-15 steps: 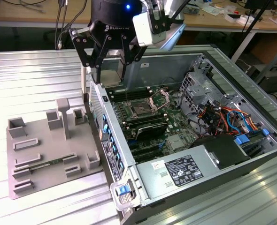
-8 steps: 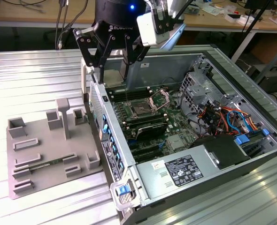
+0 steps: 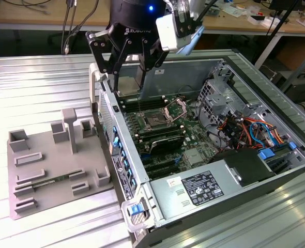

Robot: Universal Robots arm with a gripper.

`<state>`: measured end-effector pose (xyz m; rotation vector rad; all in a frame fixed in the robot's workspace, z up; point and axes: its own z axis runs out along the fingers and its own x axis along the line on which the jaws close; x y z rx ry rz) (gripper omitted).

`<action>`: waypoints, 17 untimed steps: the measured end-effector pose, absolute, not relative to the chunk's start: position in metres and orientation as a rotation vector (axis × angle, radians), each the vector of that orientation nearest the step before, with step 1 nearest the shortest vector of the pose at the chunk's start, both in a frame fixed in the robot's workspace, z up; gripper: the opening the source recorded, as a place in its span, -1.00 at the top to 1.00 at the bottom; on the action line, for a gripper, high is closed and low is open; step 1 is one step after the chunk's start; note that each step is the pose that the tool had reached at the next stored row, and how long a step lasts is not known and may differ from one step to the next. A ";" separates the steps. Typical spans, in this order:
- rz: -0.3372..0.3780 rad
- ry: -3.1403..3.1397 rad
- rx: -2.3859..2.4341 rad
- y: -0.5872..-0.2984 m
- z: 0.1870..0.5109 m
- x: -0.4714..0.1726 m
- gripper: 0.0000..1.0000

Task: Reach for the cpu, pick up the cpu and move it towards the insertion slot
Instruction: 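Pick up the cpu and move it towards the insertion slot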

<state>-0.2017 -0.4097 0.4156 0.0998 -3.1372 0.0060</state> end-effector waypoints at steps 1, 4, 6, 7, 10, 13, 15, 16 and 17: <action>0.006 -3.137 0.100 -0.410 0.415 -0.201 -0.07; 0.006 -3.137 0.100 -0.410 0.415 -0.198 -0.07; 0.006 -3.137 0.100 -0.410 0.415 -0.195 -0.07; 0.006 -3.137 0.100 -0.410 0.415 -0.194 -0.07; 0.006 -3.137 0.100 -0.410 0.415 -0.190 -0.07; 0.006 -3.137 0.100 -0.410 0.415 -0.186 -0.07; 0.006 -3.137 0.100 -0.410 0.415 -0.184 -0.07; 0.006 -3.137 0.100 -0.410 0.415 -0.183 -0.07; 0.006 -3.137 0.100 -0.410 0.415 -0.182 -0.07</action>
